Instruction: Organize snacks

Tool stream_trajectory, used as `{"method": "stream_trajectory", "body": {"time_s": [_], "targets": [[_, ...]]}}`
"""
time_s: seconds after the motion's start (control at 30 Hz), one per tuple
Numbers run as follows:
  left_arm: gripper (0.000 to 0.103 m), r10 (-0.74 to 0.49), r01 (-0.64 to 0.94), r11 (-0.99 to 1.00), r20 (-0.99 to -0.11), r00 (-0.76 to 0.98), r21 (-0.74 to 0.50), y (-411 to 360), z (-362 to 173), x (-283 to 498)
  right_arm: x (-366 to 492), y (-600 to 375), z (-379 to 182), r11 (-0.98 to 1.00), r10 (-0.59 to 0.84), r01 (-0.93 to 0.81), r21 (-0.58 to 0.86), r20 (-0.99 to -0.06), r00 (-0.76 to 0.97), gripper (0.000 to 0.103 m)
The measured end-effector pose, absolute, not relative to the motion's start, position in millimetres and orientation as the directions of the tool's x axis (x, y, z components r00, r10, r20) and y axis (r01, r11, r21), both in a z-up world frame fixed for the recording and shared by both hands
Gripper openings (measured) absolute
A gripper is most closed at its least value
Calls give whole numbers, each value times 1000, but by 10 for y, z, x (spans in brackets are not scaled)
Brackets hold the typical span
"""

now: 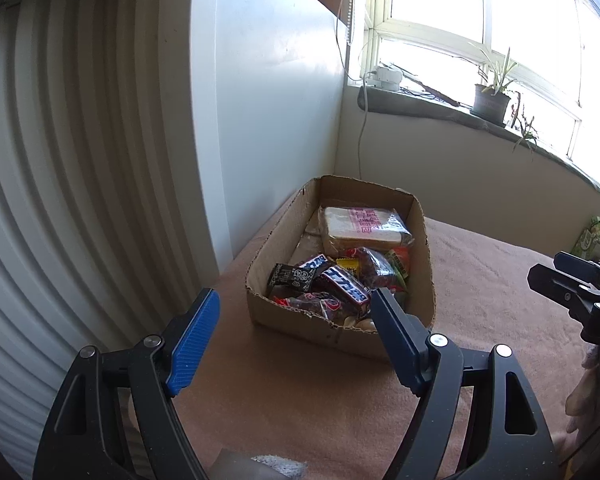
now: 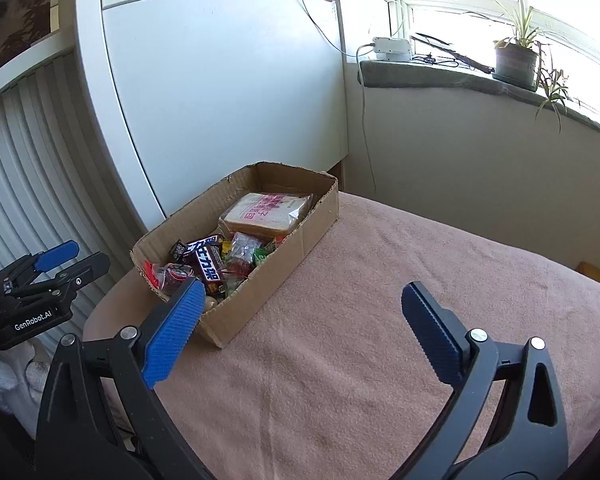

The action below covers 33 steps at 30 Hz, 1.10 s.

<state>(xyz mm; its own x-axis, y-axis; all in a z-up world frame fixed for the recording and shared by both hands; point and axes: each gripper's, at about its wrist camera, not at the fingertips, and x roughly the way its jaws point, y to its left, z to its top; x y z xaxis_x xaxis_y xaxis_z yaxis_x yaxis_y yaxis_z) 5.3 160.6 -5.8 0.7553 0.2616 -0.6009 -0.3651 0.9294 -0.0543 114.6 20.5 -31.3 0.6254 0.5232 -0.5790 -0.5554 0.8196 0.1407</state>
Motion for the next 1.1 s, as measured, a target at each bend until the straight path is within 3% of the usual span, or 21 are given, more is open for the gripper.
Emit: {"method": "stream_trajectory", "body": {"time_s": [1.1], "targets": [[78, 249, -343, 938, -591, 767, -49, 1438, 20, 24, 1052, 77, -376, 836, 492, -536, 117, -592, 638, 101]]}}
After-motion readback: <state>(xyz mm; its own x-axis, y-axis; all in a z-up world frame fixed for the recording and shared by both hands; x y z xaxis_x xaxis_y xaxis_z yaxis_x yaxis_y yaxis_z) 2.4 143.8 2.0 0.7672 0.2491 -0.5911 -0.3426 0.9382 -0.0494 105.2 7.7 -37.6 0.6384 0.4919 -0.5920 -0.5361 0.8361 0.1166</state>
